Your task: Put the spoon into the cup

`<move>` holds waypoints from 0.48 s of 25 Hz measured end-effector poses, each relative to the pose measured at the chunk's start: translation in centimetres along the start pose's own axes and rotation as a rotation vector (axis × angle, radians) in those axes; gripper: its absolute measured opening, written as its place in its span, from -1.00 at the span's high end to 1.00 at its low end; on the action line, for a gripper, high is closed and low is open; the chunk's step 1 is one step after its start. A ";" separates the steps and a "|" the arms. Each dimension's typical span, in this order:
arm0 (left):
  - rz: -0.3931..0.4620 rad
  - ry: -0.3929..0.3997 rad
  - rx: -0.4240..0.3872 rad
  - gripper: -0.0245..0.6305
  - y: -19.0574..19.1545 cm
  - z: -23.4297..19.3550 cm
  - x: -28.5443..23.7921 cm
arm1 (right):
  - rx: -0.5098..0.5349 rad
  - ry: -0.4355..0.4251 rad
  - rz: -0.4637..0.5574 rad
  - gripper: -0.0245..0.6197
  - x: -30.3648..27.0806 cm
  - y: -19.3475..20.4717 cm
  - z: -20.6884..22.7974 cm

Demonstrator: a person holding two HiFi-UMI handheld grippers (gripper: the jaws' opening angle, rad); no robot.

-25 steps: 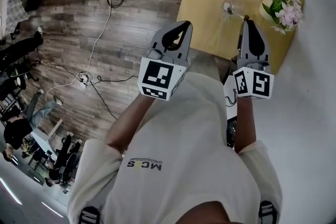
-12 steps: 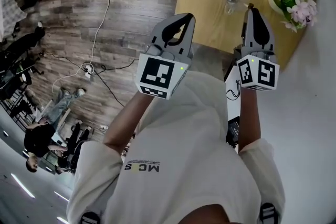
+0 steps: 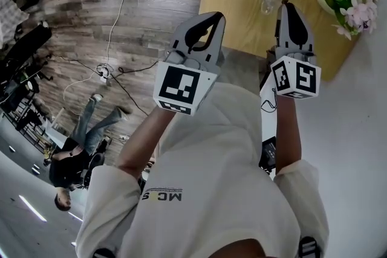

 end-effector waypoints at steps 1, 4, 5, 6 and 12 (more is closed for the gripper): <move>-0.002 -0.003 0.002 0.89 0.1 -0.1 0.0 | -0.006 0.003 -0.004 0.76 -0.1 0.3 0.1; -0.005 -0.010 0.003 0.89 0.2 -0.2 0.0 | -0.034 0.012 -0.016 0.76 -0.5 1.1 0.5; -0.005 -0.011 0.003 0.89 0.3 -0.2 0.0 | -0.047 0.014 -0.020 0.76 -0.6 1.4 0.6; -0.006 -0.012 0.002 0.89 0.3 -0.1 0.0 | -0.060 0.016 -0.022 0.76 -0.6 1.6 0.8; -0.004 -0.013 -0.004 0.89 0.5 0.5 0.3 | -0.081 0.024 -0.029 0.76 -0.4 2.0 1.5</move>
Point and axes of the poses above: the fingertips, and each gripper's own axes: x backward along the fingers, z to its right, y out of its underside, the point moved 1 cm from there along x, backward along the fingers, and after that the axes turned 12 degrees about -y, right-handed, at the moved point
